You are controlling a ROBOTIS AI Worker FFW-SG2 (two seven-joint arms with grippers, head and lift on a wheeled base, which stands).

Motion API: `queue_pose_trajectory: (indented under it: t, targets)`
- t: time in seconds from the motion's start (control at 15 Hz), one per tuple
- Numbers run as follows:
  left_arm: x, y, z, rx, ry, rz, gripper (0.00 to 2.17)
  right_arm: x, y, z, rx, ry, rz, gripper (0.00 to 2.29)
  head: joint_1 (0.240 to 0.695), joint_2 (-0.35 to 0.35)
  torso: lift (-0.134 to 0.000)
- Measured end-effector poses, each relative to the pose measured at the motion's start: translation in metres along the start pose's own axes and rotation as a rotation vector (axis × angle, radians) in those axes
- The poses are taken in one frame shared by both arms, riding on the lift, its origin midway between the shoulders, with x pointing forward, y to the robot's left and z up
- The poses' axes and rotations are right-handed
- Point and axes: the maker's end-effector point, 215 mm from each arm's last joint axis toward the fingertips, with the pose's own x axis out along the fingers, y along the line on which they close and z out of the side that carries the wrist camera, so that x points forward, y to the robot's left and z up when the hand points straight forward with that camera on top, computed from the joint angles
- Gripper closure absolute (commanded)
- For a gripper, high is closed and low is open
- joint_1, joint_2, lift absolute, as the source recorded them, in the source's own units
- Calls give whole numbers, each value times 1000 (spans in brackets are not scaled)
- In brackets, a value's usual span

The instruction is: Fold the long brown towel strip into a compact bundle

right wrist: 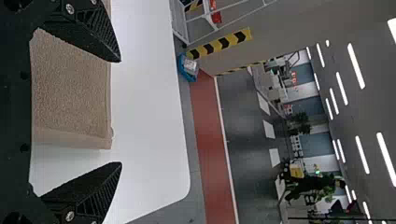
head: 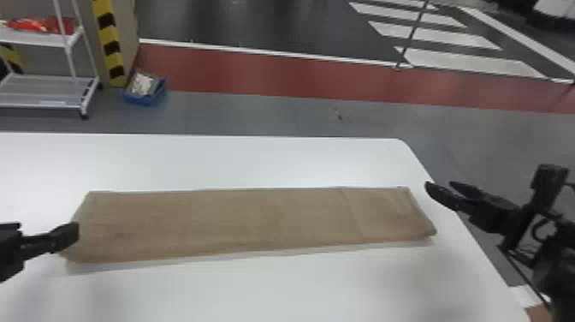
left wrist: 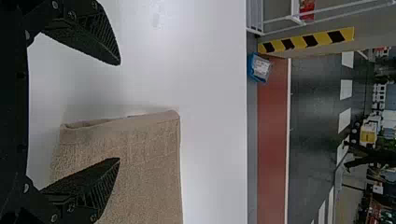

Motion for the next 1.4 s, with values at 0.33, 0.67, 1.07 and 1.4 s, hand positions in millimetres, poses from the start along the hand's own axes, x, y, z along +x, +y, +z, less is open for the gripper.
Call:
queue_pose_trajectory:
  t: [0.33, 0.67, 1.07, 1.4]
  targets:
    - [-18, 21, -32, -101, 47, 30, 178, 36, 106, -4, -57, -40, 197, 2135, 695, -92, -125]
    - [-31, 25, -54, -141, 73, 19, 178, 86, 229, -47, -54, -18, 370, 2159, 695, 83, -125]
    - [-34, 16, -60, -160, 78, -14, 178, 109, 292, -105, -160, 38, 422, 2155, 695, 163, -125]
    - [-24, -16, -54, -168, 67, -41, 178, 108, 300, -119, -208, 28, 429, 2155, 695, 142, -125]
